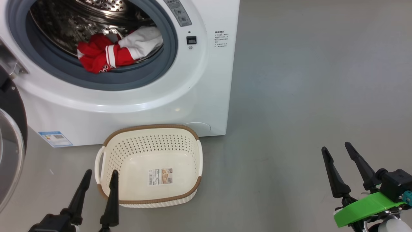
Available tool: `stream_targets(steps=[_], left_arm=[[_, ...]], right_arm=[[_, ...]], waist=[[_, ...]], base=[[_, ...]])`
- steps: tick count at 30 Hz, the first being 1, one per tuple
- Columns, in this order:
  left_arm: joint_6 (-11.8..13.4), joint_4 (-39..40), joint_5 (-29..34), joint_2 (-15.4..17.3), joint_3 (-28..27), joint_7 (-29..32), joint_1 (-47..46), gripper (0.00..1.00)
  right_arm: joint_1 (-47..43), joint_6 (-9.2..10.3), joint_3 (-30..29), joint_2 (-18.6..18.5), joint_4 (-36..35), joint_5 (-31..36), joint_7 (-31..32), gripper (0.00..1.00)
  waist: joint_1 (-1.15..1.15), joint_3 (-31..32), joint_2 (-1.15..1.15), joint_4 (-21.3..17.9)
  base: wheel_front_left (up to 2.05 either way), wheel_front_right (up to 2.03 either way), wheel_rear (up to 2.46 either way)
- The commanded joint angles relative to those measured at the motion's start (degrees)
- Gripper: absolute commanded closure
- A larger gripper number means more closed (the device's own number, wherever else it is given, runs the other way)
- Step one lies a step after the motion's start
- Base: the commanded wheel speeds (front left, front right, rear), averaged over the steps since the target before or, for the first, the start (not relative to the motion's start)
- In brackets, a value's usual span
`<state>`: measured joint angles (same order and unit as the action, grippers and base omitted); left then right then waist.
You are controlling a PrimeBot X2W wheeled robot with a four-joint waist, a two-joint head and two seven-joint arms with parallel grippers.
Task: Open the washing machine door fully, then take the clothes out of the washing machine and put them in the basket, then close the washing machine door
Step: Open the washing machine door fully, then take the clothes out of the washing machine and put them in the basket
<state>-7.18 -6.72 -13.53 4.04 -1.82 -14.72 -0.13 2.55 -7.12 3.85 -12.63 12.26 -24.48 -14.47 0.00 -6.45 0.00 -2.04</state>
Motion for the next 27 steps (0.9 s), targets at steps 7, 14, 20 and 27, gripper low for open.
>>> stream_targets(steps=[7,14,20,27], left_arm=[[-0.3,1.4,1.3,0.5,-2.0,-0.3,-1.1,0.00],[-0.3,1.8,0.8,0.4,-2.1,-0.3,-1.3,0.00],[-0.3,2.1,0.3,0.6,-1.9,-0.3,-1.5,0.00],[-0.3,2.1,0.0,0.7,-2.0,-0.3,-2.0,0.00]], right_arm=[[0.3,-0.36,0.6,-1.1,-1.6,0.5,-0.5,0.00],[0.5,-0.36,0.9,-1.1,-1.6,0.5,-0.5,0.00],[0.7,-0.36,1.1,-1.1,-1.5,0.5,-0.5,0.00],[1.0,-0.36,1.2,-1.0,-1.5,0.5,-0.5,0.00]], waist=[[0.00,0.2,0.00,0.5],[0.00,-0.1,0.00,0.7],[0.00,-0.6,0.00,0.7],[0.00,-1.0,0.00,0.7]], base=[[0.00,0.00,0.00],[0.06,-0.06,0.00],[0.74,-0.74,0.00],[1.02,-1.02,0.00]])
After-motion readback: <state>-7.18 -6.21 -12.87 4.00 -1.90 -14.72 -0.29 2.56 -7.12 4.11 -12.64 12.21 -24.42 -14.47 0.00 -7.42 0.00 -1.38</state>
